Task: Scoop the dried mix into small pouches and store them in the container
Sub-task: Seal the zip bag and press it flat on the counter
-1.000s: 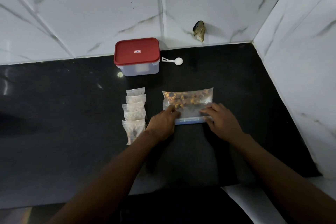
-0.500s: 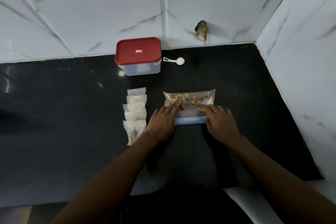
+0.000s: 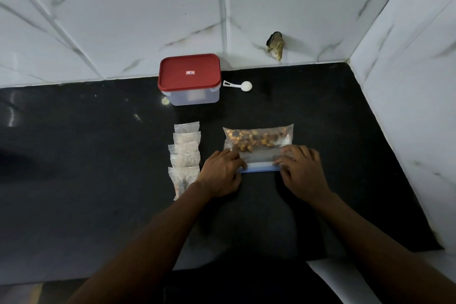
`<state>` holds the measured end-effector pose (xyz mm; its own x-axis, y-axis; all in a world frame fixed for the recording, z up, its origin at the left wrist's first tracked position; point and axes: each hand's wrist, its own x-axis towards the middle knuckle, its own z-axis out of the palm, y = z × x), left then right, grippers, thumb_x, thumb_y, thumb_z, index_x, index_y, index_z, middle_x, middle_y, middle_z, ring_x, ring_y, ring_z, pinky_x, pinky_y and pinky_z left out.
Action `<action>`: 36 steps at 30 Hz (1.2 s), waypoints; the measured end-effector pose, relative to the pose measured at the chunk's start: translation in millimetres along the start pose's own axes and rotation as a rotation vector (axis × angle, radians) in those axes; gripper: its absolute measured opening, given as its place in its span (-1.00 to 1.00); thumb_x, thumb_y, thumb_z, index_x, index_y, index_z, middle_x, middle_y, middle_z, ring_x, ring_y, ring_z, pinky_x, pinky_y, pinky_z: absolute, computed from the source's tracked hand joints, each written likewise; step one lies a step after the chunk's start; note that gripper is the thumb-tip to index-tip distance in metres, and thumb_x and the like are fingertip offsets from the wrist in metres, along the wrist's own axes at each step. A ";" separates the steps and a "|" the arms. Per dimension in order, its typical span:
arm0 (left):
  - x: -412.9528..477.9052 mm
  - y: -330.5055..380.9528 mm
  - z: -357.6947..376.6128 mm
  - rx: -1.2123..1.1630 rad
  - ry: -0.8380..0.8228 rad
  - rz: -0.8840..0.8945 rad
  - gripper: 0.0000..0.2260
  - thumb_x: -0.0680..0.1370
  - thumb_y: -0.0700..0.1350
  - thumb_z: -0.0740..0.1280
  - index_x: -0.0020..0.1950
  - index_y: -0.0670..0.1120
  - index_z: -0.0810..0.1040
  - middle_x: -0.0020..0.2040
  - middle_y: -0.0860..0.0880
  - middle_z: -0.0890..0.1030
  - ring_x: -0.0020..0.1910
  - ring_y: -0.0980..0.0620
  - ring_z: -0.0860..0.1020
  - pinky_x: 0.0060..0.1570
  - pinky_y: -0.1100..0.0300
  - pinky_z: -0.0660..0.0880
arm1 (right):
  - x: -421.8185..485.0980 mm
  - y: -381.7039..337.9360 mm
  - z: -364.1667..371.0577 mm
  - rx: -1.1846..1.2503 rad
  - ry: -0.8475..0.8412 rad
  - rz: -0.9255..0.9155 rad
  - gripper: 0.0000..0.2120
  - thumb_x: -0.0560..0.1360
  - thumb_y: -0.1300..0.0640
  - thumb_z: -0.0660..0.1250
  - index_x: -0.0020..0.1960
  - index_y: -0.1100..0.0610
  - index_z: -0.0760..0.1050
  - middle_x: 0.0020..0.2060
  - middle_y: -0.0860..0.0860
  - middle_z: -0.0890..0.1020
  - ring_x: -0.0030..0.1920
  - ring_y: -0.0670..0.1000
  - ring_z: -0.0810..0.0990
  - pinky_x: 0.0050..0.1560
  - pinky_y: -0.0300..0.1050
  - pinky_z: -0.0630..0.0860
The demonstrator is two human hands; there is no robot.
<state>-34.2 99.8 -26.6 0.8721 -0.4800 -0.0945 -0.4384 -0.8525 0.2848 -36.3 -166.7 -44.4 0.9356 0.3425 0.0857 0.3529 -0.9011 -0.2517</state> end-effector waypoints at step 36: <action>21.7 4.5 3.0 0.008 0.032 -0.170 -0.63 0.65 -0.06 0.27 0.47 0.06 0.45 0.51 -0.04 0.36 0.39 -0.10 0.42 0.31 -0.02 0.42 | 20.7 4.9 8.8 0.063 0.018 0.039 -0.73 0.56 -0.01 0.33 0.24 -0.01 0.56 0.12 -0.07 0.59 0.02 -0.08 0.52 -0.06 -0.12 0.53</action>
<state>-17.9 84.8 -30.3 0.9403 -0.3220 -0.1097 -0.2857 -0.9225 0.2594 -15.3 -161.8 -52.3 0.9489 0.3019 0.0920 0.3153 -0.8952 -0.3150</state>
